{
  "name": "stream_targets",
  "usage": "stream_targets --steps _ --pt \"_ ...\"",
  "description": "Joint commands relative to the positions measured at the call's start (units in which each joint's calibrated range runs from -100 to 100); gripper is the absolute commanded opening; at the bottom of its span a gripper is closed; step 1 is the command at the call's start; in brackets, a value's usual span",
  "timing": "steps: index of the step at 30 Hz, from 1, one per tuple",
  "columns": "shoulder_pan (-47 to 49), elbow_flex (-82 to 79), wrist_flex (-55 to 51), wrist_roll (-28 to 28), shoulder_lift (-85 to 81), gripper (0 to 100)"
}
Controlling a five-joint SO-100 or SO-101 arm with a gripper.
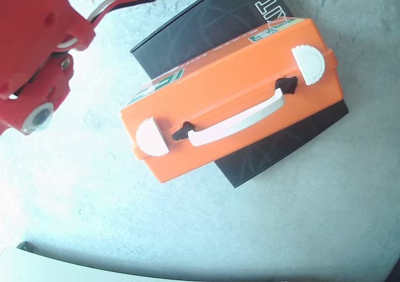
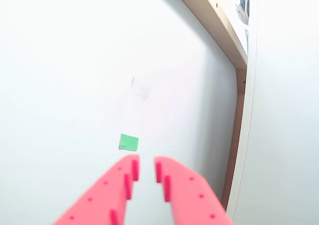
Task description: Grab the white handle of the orange box
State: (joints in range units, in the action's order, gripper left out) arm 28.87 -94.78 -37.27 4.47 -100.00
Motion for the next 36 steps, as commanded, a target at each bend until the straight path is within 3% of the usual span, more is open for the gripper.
stream_targets --steps 1,7,12,16,21,28,36 --pt "-3.19 -4.33 2.58 -0.21 0.00 4" --pt "-15.58 -3.71 14.76 -0.37 4.05 3" --pt "-23.49 -0.08 33.12 0.00 11.64 4" --pt "-25.66 5.32 45.90 0.05 19.49 4" --pt "-26.90 15.16 53.00 -0.73 26.15 10" --pt "-31.31 28.10 54.61 -13.11 33.32 30" --pt "-34.72 28.90 68.57 -23.19 32.98 27"
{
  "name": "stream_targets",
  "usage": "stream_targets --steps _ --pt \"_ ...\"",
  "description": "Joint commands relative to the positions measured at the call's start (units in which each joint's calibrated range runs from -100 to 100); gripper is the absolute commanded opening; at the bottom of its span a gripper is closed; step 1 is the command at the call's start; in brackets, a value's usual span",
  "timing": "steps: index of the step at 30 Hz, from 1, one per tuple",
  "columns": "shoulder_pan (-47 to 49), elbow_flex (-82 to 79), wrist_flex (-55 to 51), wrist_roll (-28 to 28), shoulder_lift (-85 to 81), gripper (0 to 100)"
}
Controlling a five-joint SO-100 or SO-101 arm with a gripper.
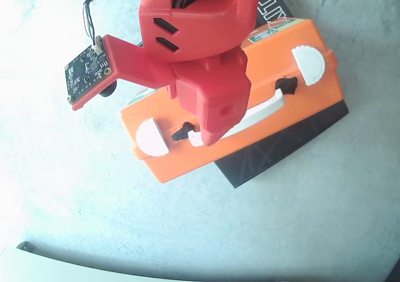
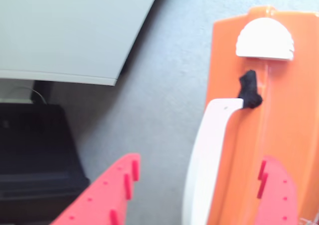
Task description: Grab the white handle of the orange box
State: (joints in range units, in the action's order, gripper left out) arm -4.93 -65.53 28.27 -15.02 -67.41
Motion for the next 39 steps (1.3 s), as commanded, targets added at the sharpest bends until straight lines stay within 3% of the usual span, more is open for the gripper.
stream_targets --steps 1,14,19,24,39 --pt "-1.54 -0.36 3.80 -4.38 0.22 27" --pt "-7.12 9.48 3.54 -4.64 3.09 27" --pt "-10.53 17.37 -12.45 2.62 7.56 27" --pt "-11.77 23.30 -26.15 5.07 11.10 27" --pt "-12.00 38.54 -32.16 5.96 15.91 27"
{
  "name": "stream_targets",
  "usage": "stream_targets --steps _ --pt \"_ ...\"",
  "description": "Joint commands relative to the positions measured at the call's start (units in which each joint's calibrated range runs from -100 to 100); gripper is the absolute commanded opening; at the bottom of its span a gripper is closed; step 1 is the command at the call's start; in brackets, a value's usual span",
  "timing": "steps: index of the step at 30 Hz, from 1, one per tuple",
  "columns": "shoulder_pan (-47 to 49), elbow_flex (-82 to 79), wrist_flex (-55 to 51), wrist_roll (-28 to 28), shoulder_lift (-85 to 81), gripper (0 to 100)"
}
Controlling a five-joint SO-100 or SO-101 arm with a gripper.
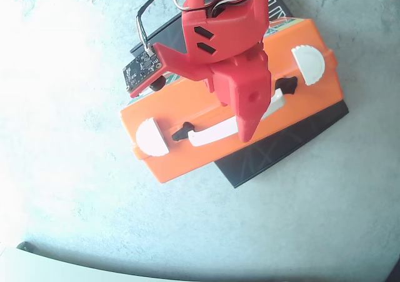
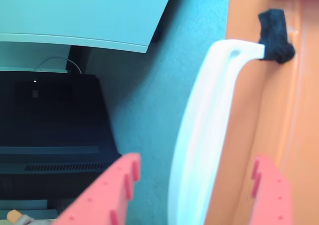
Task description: Grab the white handle of the orange box
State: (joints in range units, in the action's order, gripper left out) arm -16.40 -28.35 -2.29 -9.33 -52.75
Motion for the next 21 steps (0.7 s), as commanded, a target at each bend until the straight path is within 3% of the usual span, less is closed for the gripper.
stream_targets --steps 1,13,21 --pt "-0.53 2.70 -2.78 0.27 1.34 27" --pt "-1.00 21.84 -23.00 0.32 12.05 27" --pt "-6.42 38.23 -39.84 0.32 19.39 27"
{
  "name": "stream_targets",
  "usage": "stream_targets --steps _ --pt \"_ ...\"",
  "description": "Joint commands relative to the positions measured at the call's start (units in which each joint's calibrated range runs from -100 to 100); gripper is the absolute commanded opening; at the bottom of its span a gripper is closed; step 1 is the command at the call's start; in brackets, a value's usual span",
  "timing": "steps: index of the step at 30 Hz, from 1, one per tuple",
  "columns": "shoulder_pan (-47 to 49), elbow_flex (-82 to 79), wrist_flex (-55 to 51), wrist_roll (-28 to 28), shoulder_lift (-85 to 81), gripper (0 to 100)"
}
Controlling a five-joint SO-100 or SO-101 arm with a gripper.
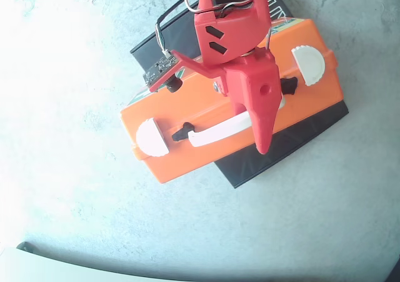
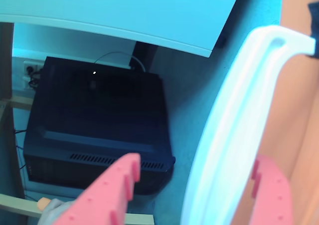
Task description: Grab the white handle of the orange box
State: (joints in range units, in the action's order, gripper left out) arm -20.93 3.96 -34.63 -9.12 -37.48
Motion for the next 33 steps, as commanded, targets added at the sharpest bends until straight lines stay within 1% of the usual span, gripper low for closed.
stream_targets --steps 1,5,6,8,10,12,13,16,19,21,25,27,30,33 --pt "-2.28 8.67 -9.87 0.11 5.30 27" --pt "-2.98 16.73 -19.34 0.27 9.77 27" --pt "-3.75 16.46 -25.69 2.72 11.46 27" --pt "-5.07 16.29 -33.30 6.38 13.23 24" --pt "-5.92 16.29 -38.63 9.20 15.50 16" --pt "-6.23 16.29 -41.68 11.13 16.94 5" --pt "-6.47 16.73 -42.61 12.07 17.53 0" --pt "-6.23 18.41 -43.28 13.79 18.46 4" --pt "-5.85 19.66 -43.37 14.32 18.37 3" --pt "-4.30 16.73 -44.05 14.32 18.37 2" --pt "-4.30 2.29 -47.09 16.20 18.29 2" --pt "-4.53 -5.87 -47.18 18.08 18.29 2" --pt "-4.30 -15.44 -46.08 19.96 18.03 2" --pt "-3.44 -25.01 -41.00 20.06 15.17 2"
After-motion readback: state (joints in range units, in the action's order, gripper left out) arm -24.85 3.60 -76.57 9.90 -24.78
